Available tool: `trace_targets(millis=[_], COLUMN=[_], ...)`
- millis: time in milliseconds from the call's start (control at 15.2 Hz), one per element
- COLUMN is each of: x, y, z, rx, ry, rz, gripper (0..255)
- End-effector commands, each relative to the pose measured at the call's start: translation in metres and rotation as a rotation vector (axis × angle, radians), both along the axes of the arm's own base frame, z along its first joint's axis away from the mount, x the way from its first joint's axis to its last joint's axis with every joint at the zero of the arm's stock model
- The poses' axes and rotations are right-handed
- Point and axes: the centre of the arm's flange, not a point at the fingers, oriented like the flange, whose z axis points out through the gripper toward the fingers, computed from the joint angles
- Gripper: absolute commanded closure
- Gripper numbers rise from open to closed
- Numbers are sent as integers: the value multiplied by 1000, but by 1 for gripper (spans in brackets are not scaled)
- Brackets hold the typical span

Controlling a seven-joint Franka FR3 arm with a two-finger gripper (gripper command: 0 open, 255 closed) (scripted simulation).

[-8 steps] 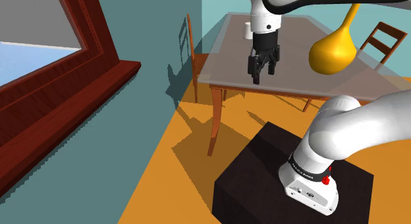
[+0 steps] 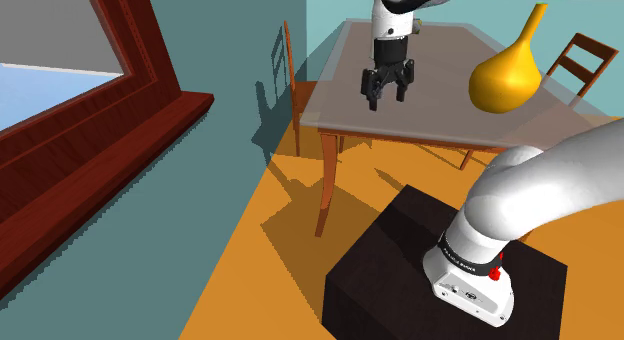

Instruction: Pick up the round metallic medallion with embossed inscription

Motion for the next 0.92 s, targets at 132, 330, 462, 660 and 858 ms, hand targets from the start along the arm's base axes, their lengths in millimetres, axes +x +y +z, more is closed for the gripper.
trace_targets(millis=[132, 330, 462, 660, 858], x=[33, 53, 64, 78, 88], y=[-36, -68, -91, -126, -163], z=[1, 3, 5, 8, 11], rx=[-4, -6, -8, -10, -13], ry=[-39, -67, -86, -114, -143], rz=[-142, -247, -318, -423, -528], gripper=[0, 0, 0, 0, 0])
